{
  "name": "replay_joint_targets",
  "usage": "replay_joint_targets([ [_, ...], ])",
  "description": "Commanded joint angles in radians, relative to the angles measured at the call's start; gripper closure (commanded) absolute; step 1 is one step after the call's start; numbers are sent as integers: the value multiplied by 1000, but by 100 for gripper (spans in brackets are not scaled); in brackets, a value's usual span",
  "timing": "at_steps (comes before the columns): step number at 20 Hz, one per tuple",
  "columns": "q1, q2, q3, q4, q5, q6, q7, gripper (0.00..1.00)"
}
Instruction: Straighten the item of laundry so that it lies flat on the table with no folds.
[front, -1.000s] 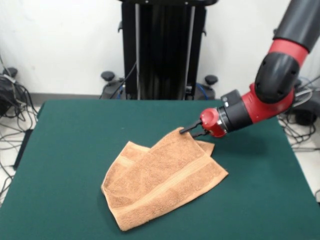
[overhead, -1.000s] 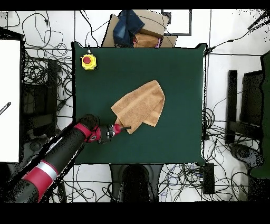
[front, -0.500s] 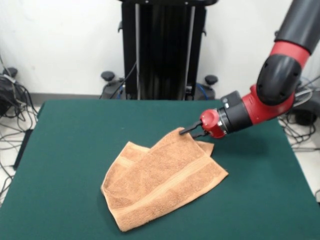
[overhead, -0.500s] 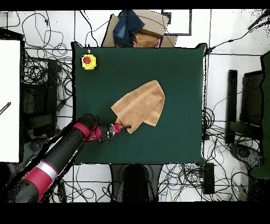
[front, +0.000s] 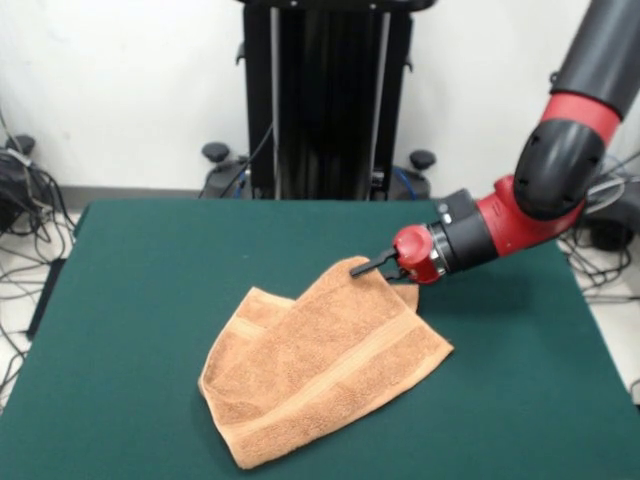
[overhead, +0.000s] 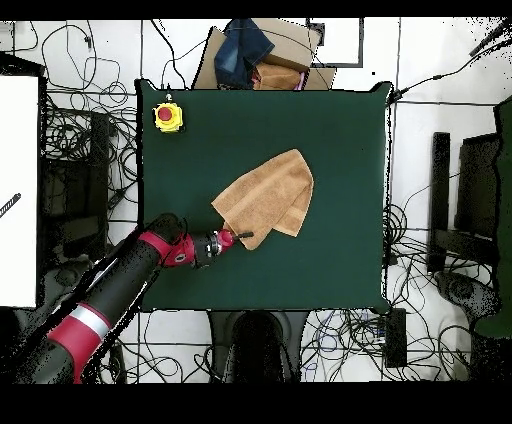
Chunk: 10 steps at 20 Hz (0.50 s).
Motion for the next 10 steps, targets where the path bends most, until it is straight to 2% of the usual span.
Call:
replay_joint_targets([
  [1,-36,73,-27,-100,40,-170,369,0],
  [10,-24,56,-64,-125,57,-159,352,0],
])
